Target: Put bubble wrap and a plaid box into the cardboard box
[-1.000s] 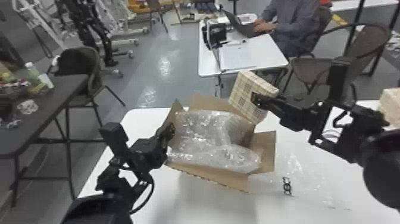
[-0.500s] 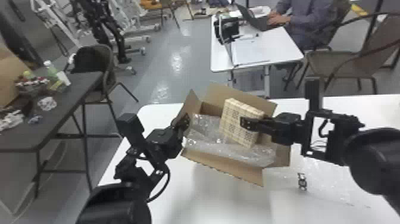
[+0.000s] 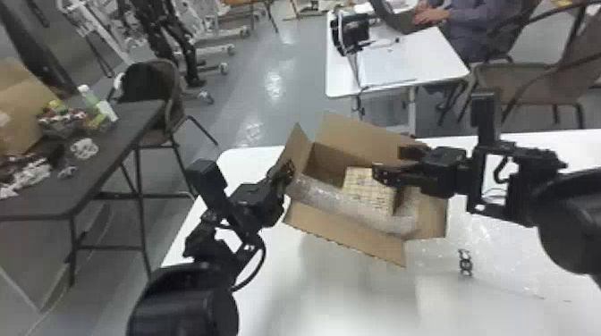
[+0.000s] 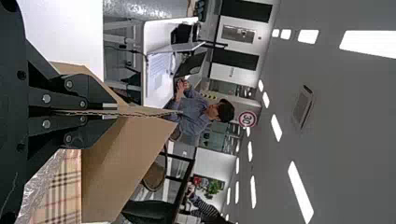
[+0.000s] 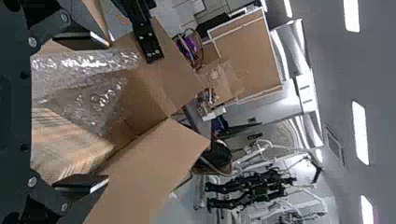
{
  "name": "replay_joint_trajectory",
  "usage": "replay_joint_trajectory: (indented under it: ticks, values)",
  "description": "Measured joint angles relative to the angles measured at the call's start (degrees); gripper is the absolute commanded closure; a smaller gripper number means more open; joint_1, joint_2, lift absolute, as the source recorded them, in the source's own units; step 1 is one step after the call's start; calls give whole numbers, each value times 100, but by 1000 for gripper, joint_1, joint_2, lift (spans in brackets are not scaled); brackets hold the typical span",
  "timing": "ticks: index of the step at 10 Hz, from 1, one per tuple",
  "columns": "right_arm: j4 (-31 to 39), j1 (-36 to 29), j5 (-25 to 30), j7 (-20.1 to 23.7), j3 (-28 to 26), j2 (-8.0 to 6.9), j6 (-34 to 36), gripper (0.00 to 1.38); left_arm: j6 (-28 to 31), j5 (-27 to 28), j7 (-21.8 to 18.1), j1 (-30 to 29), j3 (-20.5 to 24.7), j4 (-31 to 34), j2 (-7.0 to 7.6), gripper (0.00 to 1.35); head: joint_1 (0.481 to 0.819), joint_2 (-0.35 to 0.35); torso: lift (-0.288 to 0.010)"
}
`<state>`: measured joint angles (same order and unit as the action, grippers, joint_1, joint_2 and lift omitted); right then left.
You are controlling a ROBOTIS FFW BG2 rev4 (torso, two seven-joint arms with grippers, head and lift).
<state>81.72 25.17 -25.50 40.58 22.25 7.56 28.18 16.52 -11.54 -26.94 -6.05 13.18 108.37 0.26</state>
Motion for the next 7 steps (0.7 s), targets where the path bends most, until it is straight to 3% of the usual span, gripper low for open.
replay_joint_trajectory:
  ticks: [2,4,7]
  values:
    - [917,-315,417,-359,-570,0,-18,194,0,3,2,2,2,0,0,1210,595,259,-108]
    - [1947,-1025,1066,-1056,-1186,-33,-425,194,0,8,2,-11,18,0,0,1210,577,206,-108]
    - [2517,-2169,1675,-1876,-1763,-208,-1460,194,-4,-12,-2,-52,50,0,0,1210,596,140,-108]
